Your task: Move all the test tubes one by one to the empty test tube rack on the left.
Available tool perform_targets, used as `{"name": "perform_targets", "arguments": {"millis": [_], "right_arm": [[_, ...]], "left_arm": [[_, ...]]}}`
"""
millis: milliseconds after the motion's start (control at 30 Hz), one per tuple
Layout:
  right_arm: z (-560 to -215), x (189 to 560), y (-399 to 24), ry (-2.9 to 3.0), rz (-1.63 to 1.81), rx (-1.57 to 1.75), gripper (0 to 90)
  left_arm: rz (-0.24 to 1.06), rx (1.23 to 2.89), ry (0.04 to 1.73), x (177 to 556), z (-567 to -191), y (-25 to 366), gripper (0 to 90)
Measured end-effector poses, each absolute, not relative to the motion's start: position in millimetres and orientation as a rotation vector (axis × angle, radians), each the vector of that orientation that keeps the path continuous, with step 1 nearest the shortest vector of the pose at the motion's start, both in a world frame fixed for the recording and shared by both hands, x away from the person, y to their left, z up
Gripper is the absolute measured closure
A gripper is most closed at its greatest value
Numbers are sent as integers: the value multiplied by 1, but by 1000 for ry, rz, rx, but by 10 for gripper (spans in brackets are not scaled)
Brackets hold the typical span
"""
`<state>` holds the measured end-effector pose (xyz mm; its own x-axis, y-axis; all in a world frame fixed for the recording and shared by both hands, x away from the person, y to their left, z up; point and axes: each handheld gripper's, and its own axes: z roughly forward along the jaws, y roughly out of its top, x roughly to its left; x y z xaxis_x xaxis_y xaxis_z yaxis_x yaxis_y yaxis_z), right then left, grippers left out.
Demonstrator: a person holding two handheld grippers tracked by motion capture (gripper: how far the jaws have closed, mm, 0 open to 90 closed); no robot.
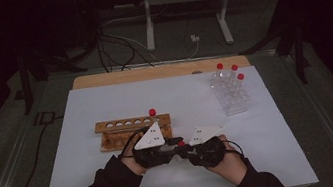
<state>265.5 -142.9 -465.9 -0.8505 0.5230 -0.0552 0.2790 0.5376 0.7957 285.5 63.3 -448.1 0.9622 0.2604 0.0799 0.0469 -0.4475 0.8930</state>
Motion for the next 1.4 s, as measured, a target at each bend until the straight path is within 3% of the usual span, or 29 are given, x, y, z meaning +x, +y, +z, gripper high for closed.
{"name": "perform_targets", "arguments": {"millis": [567, 967, 1400], "right_arm": [[-459, 270, -165, 2414, 1282, 736, 437], [-447, 274, -183, 2251, 1333, 885, 33], [-441, 274, -194, 2200, 1392, 893, 0]], "left_arm": [[310, 1998, 302, 293, -428, 85, 720], [376, 1943, 365, 300, -408, 110, 720], [490, 1883, 454, 320, -393, 130, 720]]}}
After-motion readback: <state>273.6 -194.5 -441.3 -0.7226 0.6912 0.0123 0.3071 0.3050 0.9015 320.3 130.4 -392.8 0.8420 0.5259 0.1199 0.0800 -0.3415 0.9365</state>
